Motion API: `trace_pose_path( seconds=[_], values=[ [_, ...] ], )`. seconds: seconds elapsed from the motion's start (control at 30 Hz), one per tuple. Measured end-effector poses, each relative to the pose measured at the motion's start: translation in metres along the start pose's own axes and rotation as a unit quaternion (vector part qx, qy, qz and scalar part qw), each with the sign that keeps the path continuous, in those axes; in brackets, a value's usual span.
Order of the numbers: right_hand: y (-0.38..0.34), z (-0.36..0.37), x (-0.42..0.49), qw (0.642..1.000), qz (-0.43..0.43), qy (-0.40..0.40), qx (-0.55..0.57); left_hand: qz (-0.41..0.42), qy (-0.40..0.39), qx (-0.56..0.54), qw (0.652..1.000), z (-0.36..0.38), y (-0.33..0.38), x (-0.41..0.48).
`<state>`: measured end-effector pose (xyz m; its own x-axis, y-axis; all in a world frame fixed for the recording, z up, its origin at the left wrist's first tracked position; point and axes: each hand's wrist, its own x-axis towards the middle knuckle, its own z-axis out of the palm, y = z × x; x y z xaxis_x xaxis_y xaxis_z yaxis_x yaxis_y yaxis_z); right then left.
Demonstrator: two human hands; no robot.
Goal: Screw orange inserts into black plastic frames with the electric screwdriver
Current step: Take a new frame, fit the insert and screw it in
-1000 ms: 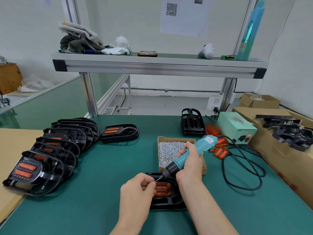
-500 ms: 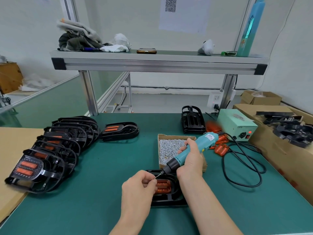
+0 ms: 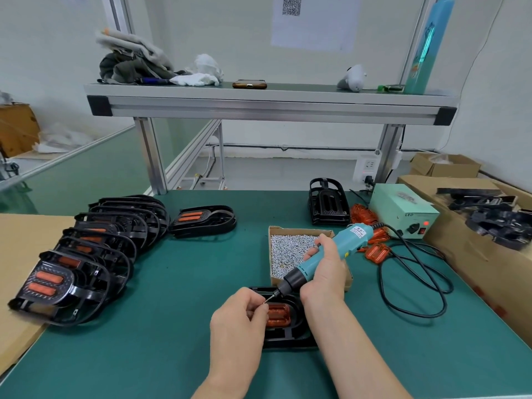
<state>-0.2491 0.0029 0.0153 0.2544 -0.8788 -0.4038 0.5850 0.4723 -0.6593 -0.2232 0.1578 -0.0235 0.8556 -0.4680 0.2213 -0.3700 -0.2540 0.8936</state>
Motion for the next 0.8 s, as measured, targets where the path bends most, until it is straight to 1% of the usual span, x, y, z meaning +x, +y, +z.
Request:
trace_pose_path(
  seconds=[0.1,0.2,0.3,0.4,0.5,0.8],
  values=[
    [-0.001,0.001,-0.001,1.0,-0.005,0.0,0.009,0.095,0.027,0.071,0.993,0.001,0.0,-0.001],
    [0.0,0.001,-0.001,1.0,-0.018,0.0,0.001,0.176,0.042,0.128,0.975,0.002,-0.001,0.0],
    [0.001,0.0,0.0,1.0,-0.026,0.0,-0.004,0.23,0.06,0.166,0.957,0.003,-0.005,0.001],
    [0.002,-0.002,0.001,1.0,-0.018,0.007,0.004,0.271,0.082,0.182,0.942,0.004,-0.009,0.003],
    [0.004,-0.004,0.003,1.0,-0.014,0.014,0.01,0.296,0.095,0.191,0.931,0.005,-0.011,0.004],
    [0.003,-0.005,0.004,1.0,-0.007,0.015,-0.002,0.301,0.078,0.218,0.925,0.006,-0.014,0.005]
  ],
)
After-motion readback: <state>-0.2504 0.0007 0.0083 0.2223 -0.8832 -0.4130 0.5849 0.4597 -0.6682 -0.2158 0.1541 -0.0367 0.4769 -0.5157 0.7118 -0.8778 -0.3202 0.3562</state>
